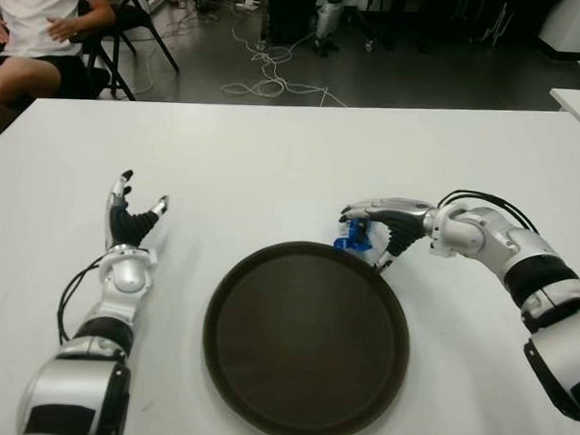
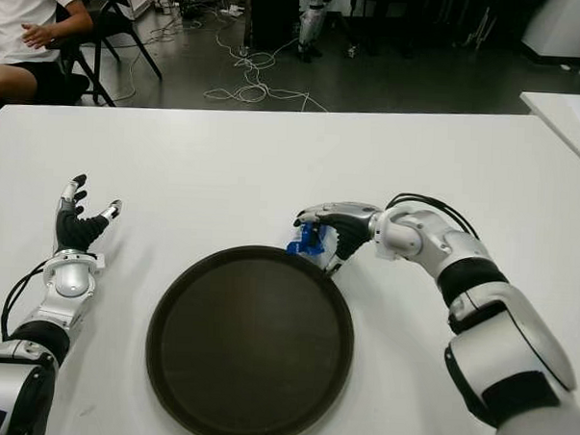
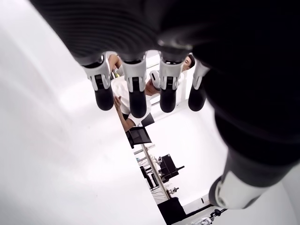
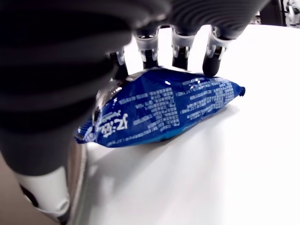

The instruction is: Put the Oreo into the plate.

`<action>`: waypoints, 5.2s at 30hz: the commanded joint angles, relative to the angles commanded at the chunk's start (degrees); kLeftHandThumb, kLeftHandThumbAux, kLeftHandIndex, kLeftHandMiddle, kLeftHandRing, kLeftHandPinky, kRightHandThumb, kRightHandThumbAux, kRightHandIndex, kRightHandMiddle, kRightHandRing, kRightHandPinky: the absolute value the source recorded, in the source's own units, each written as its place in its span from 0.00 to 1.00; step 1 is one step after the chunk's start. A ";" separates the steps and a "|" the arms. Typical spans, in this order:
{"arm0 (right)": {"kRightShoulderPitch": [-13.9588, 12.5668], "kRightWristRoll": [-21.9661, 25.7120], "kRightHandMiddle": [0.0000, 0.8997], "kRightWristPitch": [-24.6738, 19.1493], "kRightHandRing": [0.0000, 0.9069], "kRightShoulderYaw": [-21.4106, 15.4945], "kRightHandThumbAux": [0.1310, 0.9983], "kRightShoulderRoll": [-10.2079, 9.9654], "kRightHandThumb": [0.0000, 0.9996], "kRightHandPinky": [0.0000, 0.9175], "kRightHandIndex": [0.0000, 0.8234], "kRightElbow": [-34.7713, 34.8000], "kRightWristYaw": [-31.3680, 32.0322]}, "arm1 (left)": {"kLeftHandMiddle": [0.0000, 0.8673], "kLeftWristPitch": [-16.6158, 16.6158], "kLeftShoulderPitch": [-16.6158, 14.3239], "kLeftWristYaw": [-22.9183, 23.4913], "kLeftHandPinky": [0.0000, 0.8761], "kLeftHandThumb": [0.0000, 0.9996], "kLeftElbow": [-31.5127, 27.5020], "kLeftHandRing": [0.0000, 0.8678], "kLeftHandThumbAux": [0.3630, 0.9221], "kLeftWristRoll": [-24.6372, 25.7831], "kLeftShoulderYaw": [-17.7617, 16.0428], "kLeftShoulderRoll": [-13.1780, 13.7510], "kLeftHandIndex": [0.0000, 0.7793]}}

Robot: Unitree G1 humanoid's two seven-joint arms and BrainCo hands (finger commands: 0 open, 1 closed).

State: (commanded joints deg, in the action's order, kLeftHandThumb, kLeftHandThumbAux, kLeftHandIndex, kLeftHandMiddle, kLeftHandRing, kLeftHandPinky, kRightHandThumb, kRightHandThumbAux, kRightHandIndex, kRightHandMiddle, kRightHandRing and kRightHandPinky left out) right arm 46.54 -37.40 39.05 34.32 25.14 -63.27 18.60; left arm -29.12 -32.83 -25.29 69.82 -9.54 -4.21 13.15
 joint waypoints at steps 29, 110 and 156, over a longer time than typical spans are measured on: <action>-1.06 -0.58 0.00 1.27 0.00 1.07 0.71 1.63 0.00 0.00 0.00 -0.37 -1.68 | 0.11 -0.05 0.26 -0.64 0.06 0.00 -0.29 0.09 0.66 -0.43 0.36 0.14 0.07; -3.26 2.75 0.00 0.50 0.00 -4.65 0.62 7.74 0.00 0.00 0.00 8.67 3.06 | 0.13 -0.09 0.36 -1.38 0.07 0.00 -0.13 0.10 0.65 -0.93 0.77 0.63 0.09; 2.12 0.22 0.00 1.52 0.00 -5.08 0.70 5.85 0.00 0.00 0.00 4.76 -0.83 | 0.11 -0.14 0.18 -0.76 0.06 0.00 -0.18 0.09 0.71 -0.68 0.74 0.45 0.08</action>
State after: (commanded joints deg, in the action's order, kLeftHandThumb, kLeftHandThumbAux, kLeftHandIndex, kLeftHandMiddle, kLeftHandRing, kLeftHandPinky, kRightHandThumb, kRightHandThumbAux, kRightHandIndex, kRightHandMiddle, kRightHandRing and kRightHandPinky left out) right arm 48.66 -37.18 40.57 29.24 30.99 -58.51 17.77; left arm -29.26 -32.65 -26.05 69.65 -10.22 -3.47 13.60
